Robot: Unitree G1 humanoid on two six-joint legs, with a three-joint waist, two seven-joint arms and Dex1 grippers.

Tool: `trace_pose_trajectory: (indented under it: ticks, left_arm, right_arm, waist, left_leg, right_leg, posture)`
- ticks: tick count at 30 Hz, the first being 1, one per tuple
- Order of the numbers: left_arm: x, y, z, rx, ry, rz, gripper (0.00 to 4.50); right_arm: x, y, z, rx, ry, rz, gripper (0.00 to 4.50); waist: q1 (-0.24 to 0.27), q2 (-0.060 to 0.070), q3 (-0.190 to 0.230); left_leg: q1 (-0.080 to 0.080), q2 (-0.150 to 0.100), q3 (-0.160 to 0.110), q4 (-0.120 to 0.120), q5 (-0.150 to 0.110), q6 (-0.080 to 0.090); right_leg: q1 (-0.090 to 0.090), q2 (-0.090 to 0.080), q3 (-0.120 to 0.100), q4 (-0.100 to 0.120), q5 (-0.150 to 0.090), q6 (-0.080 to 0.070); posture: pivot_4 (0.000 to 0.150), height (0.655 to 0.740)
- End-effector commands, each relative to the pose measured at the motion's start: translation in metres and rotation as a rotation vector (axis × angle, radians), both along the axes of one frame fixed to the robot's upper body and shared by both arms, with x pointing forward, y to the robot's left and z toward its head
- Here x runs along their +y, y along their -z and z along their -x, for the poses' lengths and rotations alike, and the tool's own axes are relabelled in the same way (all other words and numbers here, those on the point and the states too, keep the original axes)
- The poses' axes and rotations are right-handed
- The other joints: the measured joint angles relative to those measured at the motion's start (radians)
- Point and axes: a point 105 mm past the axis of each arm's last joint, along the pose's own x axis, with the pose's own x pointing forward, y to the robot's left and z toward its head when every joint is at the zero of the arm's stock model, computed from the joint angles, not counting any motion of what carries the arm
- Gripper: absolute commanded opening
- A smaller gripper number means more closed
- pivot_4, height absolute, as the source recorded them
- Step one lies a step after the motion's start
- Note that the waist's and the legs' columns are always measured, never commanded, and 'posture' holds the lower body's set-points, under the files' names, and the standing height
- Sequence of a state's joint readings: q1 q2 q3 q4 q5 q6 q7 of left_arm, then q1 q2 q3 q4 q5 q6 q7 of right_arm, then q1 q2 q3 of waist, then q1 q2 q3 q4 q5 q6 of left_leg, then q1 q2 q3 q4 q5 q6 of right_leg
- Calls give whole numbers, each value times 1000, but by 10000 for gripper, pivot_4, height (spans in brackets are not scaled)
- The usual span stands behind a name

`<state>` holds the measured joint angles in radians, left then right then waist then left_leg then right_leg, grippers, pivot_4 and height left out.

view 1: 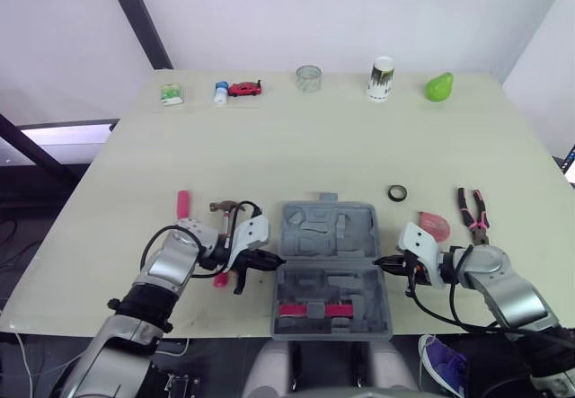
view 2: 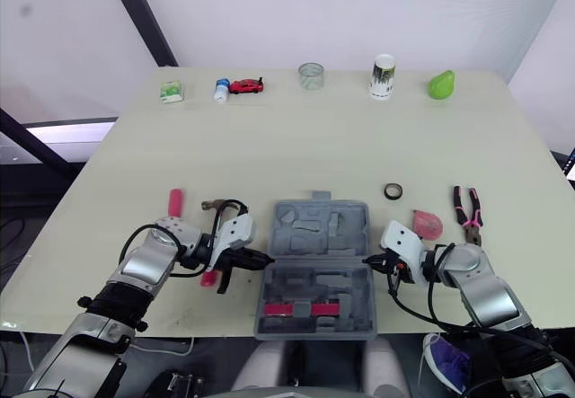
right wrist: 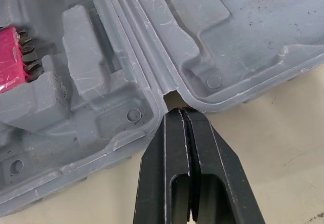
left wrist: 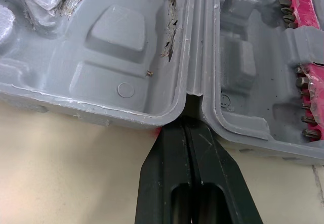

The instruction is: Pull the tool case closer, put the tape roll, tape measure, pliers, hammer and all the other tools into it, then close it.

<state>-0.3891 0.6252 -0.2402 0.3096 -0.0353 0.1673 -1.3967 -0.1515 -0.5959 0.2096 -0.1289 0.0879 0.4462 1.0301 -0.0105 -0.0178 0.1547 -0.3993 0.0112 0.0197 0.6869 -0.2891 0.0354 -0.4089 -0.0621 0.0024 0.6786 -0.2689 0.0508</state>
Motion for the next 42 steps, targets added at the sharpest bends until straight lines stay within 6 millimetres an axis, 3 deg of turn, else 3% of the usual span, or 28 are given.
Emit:
trace_pose_trajectory:
  ticks: [1,22,42]
  left_arm:
    - [-14,1,8,7,68,21,335]
    - [-16,4,15,16,92,14,335]
    - [-23,10,32,44,141,9,335]
  right_arm:
    - [10,-8,5,-18,-51,-41,0]
    - [1,-6,5,-19,-17,-33,0]
    - [-1,-6,20,54,-54,-36,0]
  waist:
    - [0,0,0]
    - [0,0,0]
    - [0,0,0]
  left_leg:
    - [0,0,0,0,0,0]
    - [0,0,0,0,0,0]
    - [0,0,0,0,0,0]
  right_leg:
    - [0,0,0,0,0,0]
    - [0,0,0,0,0,0]
    - [1,0,0,0,0,0]
  posture:
    - [1500,7400]
    - [1500,7400]
    - [1500,7400]
